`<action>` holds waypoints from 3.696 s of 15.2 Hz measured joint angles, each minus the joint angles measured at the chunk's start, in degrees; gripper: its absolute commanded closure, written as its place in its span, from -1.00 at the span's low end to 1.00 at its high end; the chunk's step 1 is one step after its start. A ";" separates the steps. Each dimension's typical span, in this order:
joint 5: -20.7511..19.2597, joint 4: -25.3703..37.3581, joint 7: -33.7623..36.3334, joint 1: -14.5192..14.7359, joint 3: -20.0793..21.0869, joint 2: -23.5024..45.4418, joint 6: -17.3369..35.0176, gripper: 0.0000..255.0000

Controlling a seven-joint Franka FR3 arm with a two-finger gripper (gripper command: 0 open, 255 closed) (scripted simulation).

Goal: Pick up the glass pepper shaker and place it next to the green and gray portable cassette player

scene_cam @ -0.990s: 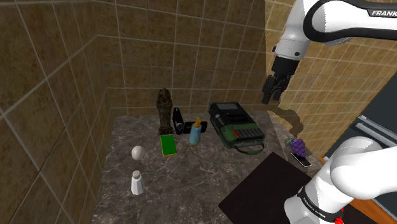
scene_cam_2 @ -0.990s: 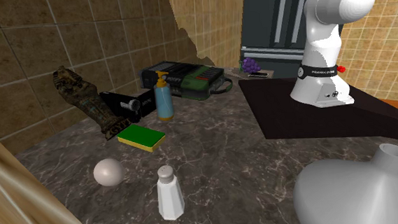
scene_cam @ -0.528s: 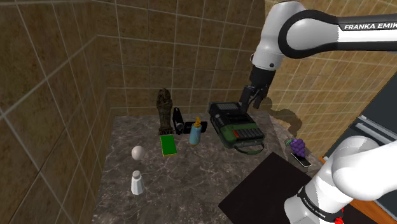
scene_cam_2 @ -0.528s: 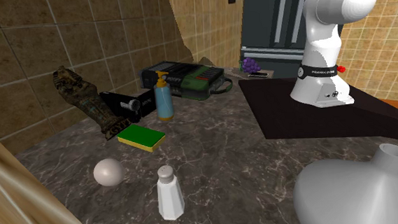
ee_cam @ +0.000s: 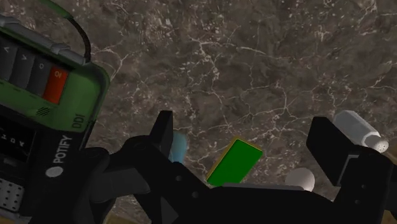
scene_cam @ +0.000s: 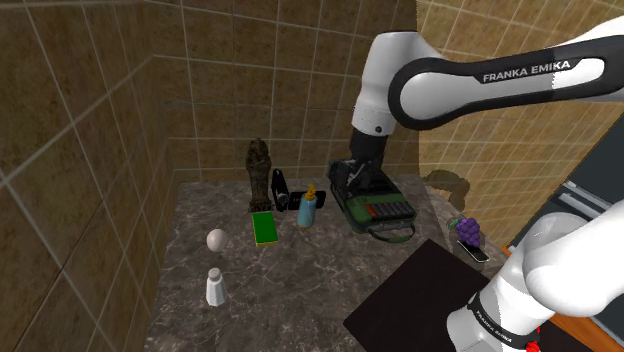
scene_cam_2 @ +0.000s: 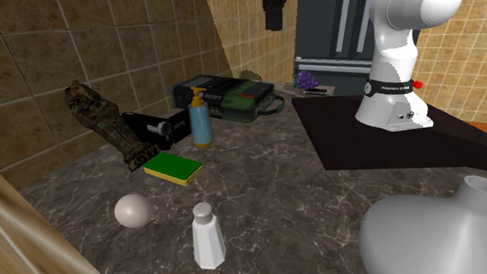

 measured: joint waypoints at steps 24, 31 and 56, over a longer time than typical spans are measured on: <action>-29.53 36.39 31.94 14.40 9.53 52.86 11.42 -1.00; -34.50 51.11 34.68 21.67 6.84 66.00 8.62 -1.00; -35.57 50.96 35.12 21.92 5.95 68.38 11.10 1.00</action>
